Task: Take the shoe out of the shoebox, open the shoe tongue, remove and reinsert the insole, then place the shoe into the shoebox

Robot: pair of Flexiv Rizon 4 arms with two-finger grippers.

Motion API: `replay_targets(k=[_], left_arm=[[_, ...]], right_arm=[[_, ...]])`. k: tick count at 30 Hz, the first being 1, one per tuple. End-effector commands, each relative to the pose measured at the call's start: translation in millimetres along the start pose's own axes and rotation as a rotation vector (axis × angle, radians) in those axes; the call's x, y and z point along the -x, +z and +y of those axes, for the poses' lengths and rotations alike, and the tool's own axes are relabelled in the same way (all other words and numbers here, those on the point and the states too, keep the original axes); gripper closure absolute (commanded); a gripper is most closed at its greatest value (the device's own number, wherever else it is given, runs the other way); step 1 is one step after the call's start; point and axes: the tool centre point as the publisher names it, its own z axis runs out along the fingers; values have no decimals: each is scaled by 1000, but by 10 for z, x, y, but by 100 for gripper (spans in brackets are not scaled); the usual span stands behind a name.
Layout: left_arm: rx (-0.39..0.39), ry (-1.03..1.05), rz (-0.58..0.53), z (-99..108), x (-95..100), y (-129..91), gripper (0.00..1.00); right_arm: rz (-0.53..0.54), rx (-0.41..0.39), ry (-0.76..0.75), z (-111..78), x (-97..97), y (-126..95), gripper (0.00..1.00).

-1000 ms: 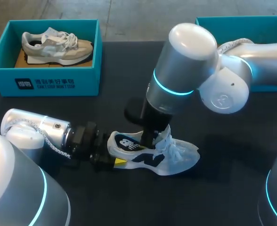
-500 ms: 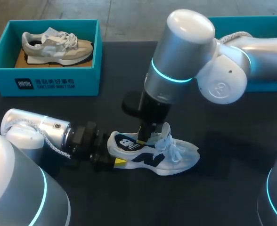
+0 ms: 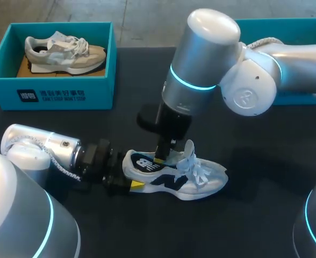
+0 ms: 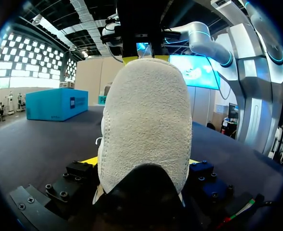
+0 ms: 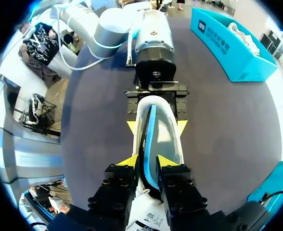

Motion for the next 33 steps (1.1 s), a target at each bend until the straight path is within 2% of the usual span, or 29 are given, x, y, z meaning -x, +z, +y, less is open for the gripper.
replay_targets(k=[1, 8, 22, 33], left_arm=[[0, -1, 0, 16, 14, -4, 100], [0, -1, 0, 16, 14, -4, 100], [0, -1, 0, 16, 14, -4, 100], [0, -1, 0, 16, 14, -4, 100]], right_arm=[[0, -6, -2, 30, -25, 14, 76], [7, -6, -3, 44, -13, 59, 68], [30, 10, 12, 20, 81, 192, 70], [21, 35, 43, 26, 30, 250, 72]])
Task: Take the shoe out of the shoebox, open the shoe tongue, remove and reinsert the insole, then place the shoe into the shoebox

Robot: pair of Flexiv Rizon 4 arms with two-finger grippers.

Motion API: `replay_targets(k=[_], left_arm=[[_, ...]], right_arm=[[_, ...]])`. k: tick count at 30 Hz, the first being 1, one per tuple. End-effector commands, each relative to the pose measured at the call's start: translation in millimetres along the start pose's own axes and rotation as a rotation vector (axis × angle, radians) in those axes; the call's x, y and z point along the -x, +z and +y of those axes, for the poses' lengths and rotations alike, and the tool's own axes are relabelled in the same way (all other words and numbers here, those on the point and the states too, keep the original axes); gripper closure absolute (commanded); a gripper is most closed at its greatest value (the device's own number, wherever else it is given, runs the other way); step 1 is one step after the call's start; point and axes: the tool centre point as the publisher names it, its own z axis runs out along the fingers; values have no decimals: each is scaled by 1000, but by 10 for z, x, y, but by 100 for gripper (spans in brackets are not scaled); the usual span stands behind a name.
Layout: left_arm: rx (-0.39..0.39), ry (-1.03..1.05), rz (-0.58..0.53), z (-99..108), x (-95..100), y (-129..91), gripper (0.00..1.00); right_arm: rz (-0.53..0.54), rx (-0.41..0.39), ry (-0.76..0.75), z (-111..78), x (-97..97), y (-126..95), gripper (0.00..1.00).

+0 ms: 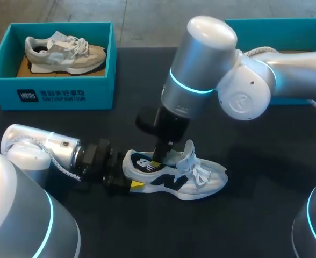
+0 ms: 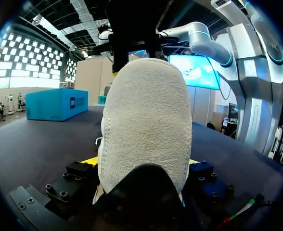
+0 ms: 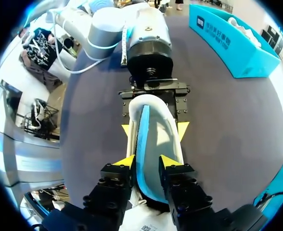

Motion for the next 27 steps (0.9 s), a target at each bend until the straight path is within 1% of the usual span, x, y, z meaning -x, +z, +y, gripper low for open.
replay_targets(k=[1, 11, 19, 27], left_arm=[[0, -1, 0, 16, 14, -4, 100], [0, -1, 0, 16, 14, -4, 100], [0, -1, 0, 16, 14, -4, 100], [0, -1, 0, 16, 14, -4, 100]], right_arm=[[-12, 12, 9, -11, -40, 38, 73], [-8, 22, 14, 74, 3, 100, 73], [-11, 26, 42, 80, 18, 130, 75], [-14, 37, 64, 80, -14, 159, 79]])
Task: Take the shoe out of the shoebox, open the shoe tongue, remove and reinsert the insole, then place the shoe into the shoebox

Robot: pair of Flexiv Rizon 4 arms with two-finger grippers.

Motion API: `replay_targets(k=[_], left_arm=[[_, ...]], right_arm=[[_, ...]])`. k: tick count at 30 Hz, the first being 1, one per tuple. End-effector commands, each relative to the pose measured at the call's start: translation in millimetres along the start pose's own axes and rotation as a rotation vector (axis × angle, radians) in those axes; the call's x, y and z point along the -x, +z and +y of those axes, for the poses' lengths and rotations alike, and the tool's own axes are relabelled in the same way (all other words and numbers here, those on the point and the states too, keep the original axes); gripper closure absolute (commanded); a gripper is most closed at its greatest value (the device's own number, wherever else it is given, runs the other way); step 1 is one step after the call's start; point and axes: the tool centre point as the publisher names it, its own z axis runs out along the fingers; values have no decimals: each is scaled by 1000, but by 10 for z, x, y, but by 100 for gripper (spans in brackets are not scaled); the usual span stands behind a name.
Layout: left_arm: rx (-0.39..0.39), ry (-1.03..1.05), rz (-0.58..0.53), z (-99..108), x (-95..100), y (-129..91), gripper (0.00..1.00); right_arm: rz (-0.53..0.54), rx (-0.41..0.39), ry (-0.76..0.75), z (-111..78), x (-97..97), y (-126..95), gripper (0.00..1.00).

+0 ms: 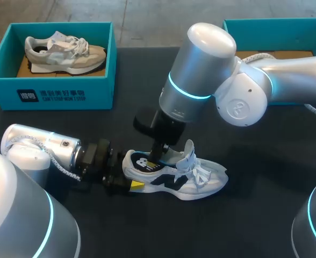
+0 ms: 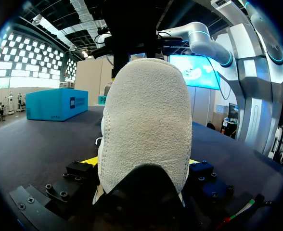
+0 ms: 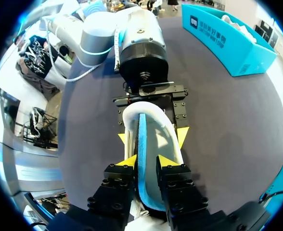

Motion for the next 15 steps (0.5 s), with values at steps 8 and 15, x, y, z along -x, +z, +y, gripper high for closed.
replay_targets(k=[8, 15], left_arm=[[0, -1, 0, 16, 13, -4, 100], [0, -1, 0, 16, 13, -4, 100]], right_arm=[[-12, 16, 0, 40, -48, 30, 100], [-22, 68, -47, 64, -66, -76, 100]])
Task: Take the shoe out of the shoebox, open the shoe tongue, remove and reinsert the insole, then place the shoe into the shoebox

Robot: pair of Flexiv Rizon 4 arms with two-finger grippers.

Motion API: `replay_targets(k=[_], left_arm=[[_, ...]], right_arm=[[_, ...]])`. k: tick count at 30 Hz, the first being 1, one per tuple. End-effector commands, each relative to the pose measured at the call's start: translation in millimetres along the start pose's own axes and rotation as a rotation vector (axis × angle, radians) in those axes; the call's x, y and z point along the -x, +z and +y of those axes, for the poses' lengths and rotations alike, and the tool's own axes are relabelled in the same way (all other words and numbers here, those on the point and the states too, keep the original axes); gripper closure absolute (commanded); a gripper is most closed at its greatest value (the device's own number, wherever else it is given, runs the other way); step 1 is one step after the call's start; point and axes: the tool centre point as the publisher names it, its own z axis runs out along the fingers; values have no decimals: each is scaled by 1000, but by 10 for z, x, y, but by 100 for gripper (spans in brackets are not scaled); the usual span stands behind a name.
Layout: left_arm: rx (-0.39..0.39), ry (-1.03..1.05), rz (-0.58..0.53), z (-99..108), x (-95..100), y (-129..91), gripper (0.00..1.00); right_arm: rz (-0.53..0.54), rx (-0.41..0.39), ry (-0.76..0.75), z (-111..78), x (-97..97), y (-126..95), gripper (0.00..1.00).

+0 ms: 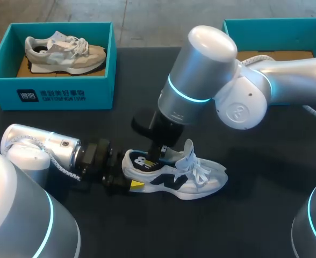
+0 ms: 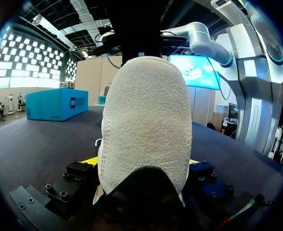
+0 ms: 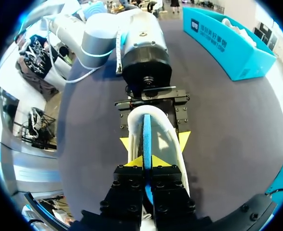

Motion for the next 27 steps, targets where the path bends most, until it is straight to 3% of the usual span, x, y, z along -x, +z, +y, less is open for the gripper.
replay_targets(k=[1, 10, 27], left_arm=[[0, 0, 1, 15, 10, 2, 100], [0, 0, 1, 15, 10, 2, 100], [0, 0, 1, 15, 10, 2, 100]], right_arm=[[-3, 46, -31, -15, -29, -82, 100], [-3, 131, -101, 25, -38, -144, 100], [-15, 207, -169, 102, -64, -296, 100]])
